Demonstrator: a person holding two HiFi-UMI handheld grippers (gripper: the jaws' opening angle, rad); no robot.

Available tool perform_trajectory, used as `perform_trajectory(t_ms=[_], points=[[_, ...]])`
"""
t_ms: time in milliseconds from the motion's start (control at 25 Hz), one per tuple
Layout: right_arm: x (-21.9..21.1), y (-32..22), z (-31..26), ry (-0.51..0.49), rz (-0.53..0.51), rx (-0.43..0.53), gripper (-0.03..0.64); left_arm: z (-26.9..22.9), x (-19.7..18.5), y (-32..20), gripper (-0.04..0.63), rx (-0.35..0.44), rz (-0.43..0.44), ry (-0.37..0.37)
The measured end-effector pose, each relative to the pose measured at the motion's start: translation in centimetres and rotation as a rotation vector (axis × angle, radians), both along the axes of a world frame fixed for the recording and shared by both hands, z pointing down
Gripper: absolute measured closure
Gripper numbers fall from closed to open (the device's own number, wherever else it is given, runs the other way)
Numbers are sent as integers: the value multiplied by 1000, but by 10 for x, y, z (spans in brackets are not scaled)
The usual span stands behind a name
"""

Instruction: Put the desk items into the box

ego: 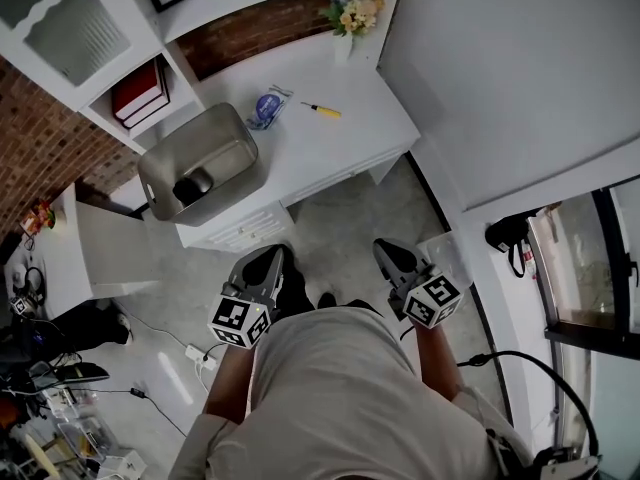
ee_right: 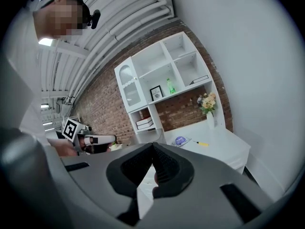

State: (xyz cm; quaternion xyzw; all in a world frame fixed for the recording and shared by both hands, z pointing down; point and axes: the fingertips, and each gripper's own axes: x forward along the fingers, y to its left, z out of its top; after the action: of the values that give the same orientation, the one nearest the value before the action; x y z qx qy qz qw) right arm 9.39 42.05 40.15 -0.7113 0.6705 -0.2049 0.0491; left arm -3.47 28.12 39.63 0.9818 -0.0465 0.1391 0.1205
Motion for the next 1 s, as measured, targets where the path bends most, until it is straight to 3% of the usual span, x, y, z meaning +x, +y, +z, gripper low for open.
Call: perform_trajectory(t_ms=[480,640,1000], points=[[42,-93,0,-24,36,-4,615,-4,57,-95,592,25,85,19],[54,-132,-3,-18,53,-4,615,-6,69,-131,592,32,107,53],[73,-203,-1,7,83,-40,615,-6,90,-193,592,55,172,49]])
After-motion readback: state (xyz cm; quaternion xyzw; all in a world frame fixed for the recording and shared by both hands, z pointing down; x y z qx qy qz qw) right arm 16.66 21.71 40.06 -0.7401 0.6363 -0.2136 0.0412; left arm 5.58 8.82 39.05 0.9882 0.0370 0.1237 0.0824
